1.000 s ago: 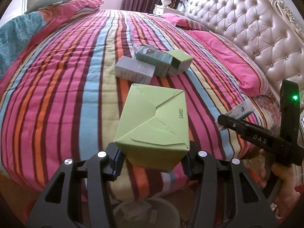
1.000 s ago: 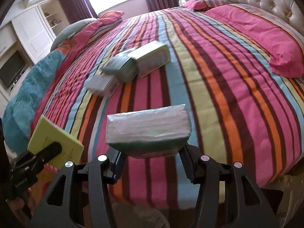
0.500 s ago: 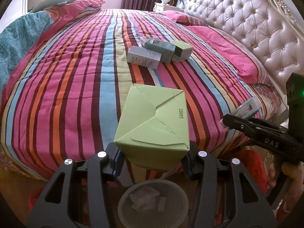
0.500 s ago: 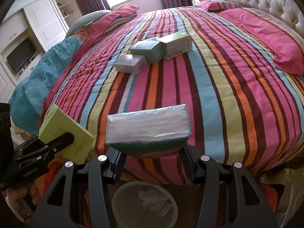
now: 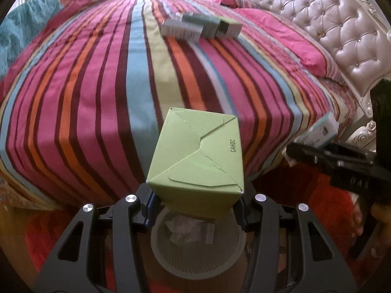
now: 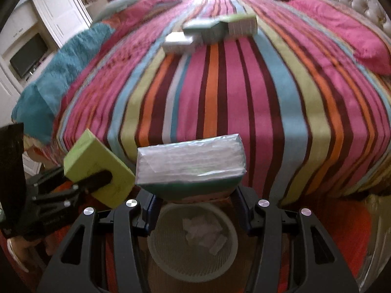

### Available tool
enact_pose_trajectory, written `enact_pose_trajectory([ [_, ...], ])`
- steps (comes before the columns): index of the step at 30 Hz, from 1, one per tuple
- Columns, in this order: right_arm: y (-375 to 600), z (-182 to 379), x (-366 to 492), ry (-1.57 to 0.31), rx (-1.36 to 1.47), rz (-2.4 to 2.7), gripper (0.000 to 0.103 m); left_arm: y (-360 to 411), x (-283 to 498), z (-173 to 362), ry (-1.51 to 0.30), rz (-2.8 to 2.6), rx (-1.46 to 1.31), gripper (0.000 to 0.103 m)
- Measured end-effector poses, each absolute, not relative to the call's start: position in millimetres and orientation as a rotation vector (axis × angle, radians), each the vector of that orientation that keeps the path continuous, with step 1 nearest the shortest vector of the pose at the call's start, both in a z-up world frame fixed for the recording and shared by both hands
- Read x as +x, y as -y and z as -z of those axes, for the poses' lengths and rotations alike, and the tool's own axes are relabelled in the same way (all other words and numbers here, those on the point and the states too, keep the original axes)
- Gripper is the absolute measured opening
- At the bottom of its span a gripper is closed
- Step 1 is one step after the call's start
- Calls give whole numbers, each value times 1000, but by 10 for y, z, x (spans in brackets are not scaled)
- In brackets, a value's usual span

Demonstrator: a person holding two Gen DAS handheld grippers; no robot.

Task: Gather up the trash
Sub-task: 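Carry the green box and tissue pack down over the wastebasket with both tools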

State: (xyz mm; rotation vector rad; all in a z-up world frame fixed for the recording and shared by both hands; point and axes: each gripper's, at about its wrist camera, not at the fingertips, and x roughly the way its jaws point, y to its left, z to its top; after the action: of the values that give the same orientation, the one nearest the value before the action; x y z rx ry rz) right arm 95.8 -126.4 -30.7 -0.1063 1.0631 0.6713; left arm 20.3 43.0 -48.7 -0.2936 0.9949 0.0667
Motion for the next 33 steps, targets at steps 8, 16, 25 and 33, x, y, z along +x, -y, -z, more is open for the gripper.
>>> enact_pose_trajectory([
  [8,1356,676,868,-1207,-111,-646,49,-384,134,797,-1092,-36,-345,49],
  [16,1311,867,865,-1316,-133,-626,49,-282,170,996,-1177,-7,-335,49],
  [25,1183,1098,863,-1451,-159,-642,49,-336,197,1202,-1258,-19,-383,49],
  [33,1089,1410,934,-1602,-124,-626,49,-377,247,1426,-1347,-18,-455,49],
])
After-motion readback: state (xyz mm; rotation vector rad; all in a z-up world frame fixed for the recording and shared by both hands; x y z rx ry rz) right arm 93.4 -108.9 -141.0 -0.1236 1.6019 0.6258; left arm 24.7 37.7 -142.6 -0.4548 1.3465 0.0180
